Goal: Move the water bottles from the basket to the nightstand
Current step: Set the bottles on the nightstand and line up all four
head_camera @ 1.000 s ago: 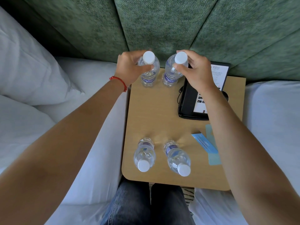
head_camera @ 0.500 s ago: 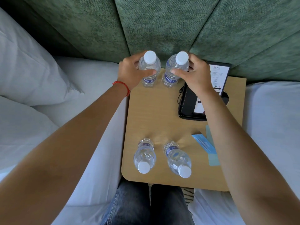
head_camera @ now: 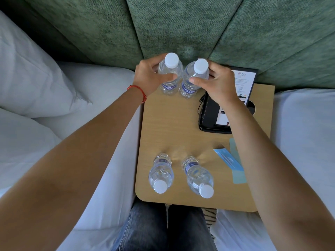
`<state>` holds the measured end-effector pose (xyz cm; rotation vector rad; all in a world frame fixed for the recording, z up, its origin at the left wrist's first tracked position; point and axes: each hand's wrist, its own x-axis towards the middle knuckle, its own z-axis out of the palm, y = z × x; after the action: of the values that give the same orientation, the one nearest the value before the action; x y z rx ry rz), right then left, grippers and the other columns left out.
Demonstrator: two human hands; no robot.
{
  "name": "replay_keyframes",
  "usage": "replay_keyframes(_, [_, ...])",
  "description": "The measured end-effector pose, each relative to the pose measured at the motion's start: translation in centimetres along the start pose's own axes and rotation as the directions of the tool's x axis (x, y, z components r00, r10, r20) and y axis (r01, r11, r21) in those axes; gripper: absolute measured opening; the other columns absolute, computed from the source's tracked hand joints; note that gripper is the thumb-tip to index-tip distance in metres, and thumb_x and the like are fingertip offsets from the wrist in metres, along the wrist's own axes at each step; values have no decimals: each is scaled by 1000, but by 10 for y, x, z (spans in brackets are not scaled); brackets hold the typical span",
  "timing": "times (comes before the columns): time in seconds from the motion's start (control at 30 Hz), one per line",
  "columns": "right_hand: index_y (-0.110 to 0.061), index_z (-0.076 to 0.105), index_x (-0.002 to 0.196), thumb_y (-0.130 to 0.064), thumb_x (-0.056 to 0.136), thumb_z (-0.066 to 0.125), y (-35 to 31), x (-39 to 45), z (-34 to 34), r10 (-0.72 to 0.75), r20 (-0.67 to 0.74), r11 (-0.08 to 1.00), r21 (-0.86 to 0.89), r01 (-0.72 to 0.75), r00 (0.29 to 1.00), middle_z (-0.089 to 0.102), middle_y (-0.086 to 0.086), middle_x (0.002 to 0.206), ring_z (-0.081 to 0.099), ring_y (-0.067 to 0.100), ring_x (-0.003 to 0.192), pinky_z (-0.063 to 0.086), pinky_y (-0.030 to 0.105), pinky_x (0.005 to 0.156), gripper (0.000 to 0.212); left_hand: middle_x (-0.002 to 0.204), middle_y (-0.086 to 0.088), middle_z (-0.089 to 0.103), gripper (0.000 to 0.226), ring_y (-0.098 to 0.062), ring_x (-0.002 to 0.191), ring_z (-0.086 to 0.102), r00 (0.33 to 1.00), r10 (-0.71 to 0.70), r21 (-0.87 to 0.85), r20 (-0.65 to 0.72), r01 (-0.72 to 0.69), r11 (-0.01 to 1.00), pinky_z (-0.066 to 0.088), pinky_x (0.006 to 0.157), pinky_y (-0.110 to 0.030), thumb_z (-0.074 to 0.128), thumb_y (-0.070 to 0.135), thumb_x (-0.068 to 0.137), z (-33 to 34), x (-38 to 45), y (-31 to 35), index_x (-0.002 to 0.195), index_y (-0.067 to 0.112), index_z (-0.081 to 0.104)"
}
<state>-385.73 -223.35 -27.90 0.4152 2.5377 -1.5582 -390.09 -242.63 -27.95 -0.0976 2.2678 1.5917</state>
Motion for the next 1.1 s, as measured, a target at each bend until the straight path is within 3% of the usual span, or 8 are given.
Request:
replay_keyframes(0.23, [-10,61,120,-22,68,80,1,-3,1,-13,7,1000,19,13,1000,66,7,117,61,24,110,48,47,95,57,123,-4,62,63,-10,108,60,1000,-9,8,-10,9,1000,48,97,-30,82,13,62,1,-2,-2,120,14,59])
replay_keyframes(0.43, [-13,58,123,-24,69,78,6,3,-2,-14,54,1000,-18,15,998,67,19,113,54,47,108,44,58,92,59,127,-4,60,65,-13,114,57,1000,-16,-15,4,17,1000,46,101,-35,82,12,63,2,-3,-7,123,13,57])
replay_keyframes(0.6, [-11,54,126,-22,68,78,6,2,-1,4,75,1000,27,-6,997,64,7,120,58,24,114,44,47,101,64,128,-5,59,66,-13,116,55,1000,-1,-6,12,1,1000,43,103,-36,80,13,66,4,-4,-11,127,13,53])
replay_keyframes(0.7, [-9,45,134,-17,69,79,7,0,-1,28,62,995,89,-34,998,55,11,132,52,13,117,38,38,108,74,131,-5,56,74,-14,120,52,1000,-5,16,20,5,1000,41,105,-35,79,16,67,5,-6,-13,133,13,45])
replay_keyframes(0.8, [-8,38,138,-19,71,78,8,-11,-3,33,6,992,120,-33,999,43,11,144,43,13,128,34,26,107,79,141,-9,45,86,-18,129,43,998,-35,4,-50,35,999,36,107,-30,79,21,69,7,-17,-15,140,7,32])
replay_keyframes(0.9, [-10,41,137,-22,74,77,5,-32,-7,26,-58,988,154,-16,998,43,8,144,39,13,133,32,24,109,73,139,-8,47,72,-18,126,45,988,-50,-27,-147,46,999,37,104,-27,75,22,74,7,-42,-17,135,8,40])
replay_keyframes(1.03, [-11,49,131,-22,76,75,-3,-67,-11,-52,-53,992,114,58,997,52,3,136,45,4,124,34,19,104,62,125,-1,58,46,-13,114,54,992,16,10,-128,-15,1000,40,89,-8,69,16,80,8,-89,-16,123,11,55])
replay_keyframes(1.1, [-11,51,129,-22,76,74,-5,-87,-13,-80,-29,991,106,83,996,54,-2,131,47,4,122,35,18,104,59,122,-8,62,39,-14,107,58,994,36,16,-106,-34,999,40,86,-6,68,14,81,9,-113,-16,118,10,59])
